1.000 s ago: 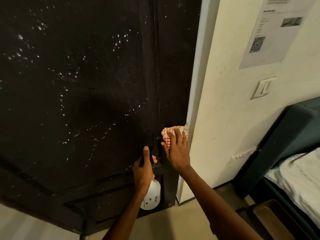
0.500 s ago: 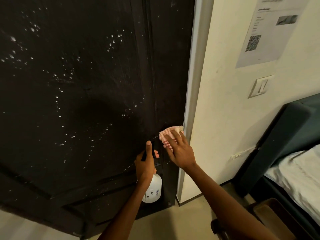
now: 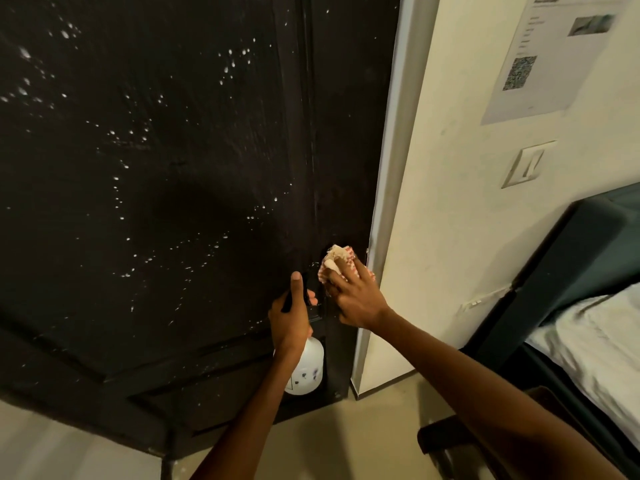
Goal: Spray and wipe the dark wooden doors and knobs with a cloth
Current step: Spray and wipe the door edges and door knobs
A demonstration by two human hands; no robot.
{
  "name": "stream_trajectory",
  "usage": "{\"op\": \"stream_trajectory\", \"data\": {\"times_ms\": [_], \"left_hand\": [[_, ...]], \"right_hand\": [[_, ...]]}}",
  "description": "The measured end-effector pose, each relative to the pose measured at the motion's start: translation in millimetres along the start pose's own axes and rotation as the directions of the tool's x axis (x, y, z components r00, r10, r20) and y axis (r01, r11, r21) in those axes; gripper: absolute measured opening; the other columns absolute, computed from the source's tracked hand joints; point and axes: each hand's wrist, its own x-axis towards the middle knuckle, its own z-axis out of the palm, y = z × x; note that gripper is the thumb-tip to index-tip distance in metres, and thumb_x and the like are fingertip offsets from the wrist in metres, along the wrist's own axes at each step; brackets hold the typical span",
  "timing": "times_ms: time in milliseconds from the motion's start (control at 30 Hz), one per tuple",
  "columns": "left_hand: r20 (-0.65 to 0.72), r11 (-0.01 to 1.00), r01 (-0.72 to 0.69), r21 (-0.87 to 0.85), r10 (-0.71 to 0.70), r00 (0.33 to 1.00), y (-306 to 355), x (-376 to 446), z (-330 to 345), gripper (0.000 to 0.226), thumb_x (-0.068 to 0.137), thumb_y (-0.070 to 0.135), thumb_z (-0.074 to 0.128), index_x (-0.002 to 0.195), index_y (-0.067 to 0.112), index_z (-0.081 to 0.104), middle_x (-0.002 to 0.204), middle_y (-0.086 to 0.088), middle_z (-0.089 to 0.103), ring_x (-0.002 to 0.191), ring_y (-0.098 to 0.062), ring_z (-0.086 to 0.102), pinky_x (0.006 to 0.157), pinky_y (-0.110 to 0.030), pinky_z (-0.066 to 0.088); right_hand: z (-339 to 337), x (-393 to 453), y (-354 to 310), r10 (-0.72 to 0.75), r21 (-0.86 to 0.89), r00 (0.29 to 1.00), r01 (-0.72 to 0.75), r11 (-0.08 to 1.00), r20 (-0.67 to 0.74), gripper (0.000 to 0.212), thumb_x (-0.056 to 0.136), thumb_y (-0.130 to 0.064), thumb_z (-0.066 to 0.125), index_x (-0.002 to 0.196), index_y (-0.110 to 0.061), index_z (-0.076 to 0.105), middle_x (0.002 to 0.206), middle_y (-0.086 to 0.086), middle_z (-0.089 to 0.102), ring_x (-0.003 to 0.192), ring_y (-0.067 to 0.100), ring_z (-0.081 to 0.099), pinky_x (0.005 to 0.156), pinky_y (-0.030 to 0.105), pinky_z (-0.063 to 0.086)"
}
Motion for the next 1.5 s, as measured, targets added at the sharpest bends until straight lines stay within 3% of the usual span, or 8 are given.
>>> {"op": "stream_trajectory", "data": {"times_ms": [267,567,667,833,1033,1233,1367,1500], "left_hand": [[0.047,0.999,-0.023,0.025,0.022,0.999,-4.0,2.5,3.1,0.071,0.092,0.076,0.04,0.091,0.015,0.075,0.091,-0.004,0.076,0.062,-0.019,0.057,0.051,-0.03,0.046],[0.043,0.998,-0.053,0.033,0.051,0.998,-0.7,6.8,-7.0,0.077,0.084,0.08,0.034,0.093,0.013,0.072,0.094,-0.004,0.075,0.054,-0.014,0.051,0.047,-0.023,0.042],[0.035,0.998,-0.052,0.02,0.051,0.998,-1.7,8.0,-10.7,0.078,0.081,0.081,0.034,0.092,0.014,0.072,0.093,-0.003,0.075,0.055,-0.012,0.052,0.049,-0.024,0.044],[0.05,0.998,-0.055,0.02,0.054,0.997,-0.1,12.1,-6.3,0.075,0.087,0.078,0.038,0.094,0.013,0.074,0.092,-0.002,0.075,0.061,-0.018,0.058,0.05,-0.025,0.046],[0.039,1.0,0.014,0.028,-0.015,0.999,-3.1,11.8,9.7,0.059,0.095,0.074,0.046,0.105,0.023,0.074,0.106,0.001,0.068,0.09,-0.021,0.069,0.057,-0.027,0.049],[0.03,0.998,-0.056,0.018,0.056,0.998,-2.0,14.1,13.2,0.077,0.084,0.082,0.037,0.091,0.016,0.075,0.089,0.0,0.077,0.06,-0.019,0.058,0.049,-0.026,0.046],[0.004,0.996,-0.087,0.001,0.087,0.996,-7.3,14.2,10.2,0.076,0.084,0.078,0.037,0.09,0.012,0.074,0.089,-0.005,0.076,0.051,-0.012,0.049,0.044,-0.022,0.041],[-0.038,0.996,-0.085,0.011,0.085,0.996,-13.6,14.6,4.4,0.074,0.09,0.075,0.039,0.091,0.009,0.074,0.085,-0.005,0.075,0.046,-0.009,0.047,0.042,-0.021,0.038]], "right_hand": [[2.8,-2.2,0.1,0.461,0.375,0.881,-0.396,0.838,-0.101,0.049,0.086,-0.049,0.057,0.126,-0.022,0.066,0.134,0.014,0.055,0.124,0.041,0.051,0.087,0.05,0.058],[-15.7,23.4,-36.2,0.86,0.866,0.178,-0.259,-0.427,0.478,0.035,0.103,-0.044,0.052,0.133,-0.026,0.061,0.115,-0.006,0.065,0.114,0.021,0.064,0.093,0.029,0.053],[-4.6,17.2,-47.1,0.92,0.912,0.266,-0.369,-0.178,0.287,0.041,0.102,-0.043,0.055,0.138,-0.024,0.056,0.132,-0.001,0.058,0.123,0.02,0.057,0.102,0.034,0.051],[11.3,3.6,-16.4,0.465,0.34,0.867,-0.388,0.856,-0.179,0.048,0.092,-0.044,0.064,0.135,-0.024,0.063,0.147,0.012,0.05,0.139,0.04,0.041,0.109,0.055,0.04],[11.5,-2.4,-8.9,0.28,0.157,0.953,-0.261,0.953,-0.117,0.052,0.095,-0.045,0.057,0.143,-0.025,0.055,0.148,0.014,0.048,0.143,0.042,0.035,0.112,0.06,0.038],[7.8,8.0,-35.5,0.844,0.805,0.533,-0.524,0.277,0.056,0.043,0.103,-0.042,0.051,0.143,-0.027,0.052,0.145,0.003,0.048,0.128,0.022,0.052,0.1,0.031,0.05],[-10.9,27.9,-44.5,0.818,0.829,0.138,-0.105,-0.549,0.559,0.039,0.106,-0.042,0.047,0.135,-0.02,0.062,0.126,0.004,0.068,0.118,0.023,0.064,0.099,0.037,0.054],[-7.5,31.3,-45.2,0.45,0.261,0.383,0.451,-0.853,0.807,0.049,0.105,-0.043,0.044,0.136,-0.008,0.06,0.127,0.022,0.067,0.118,0.039,0.064,0.1,0.051,0.053]]}}
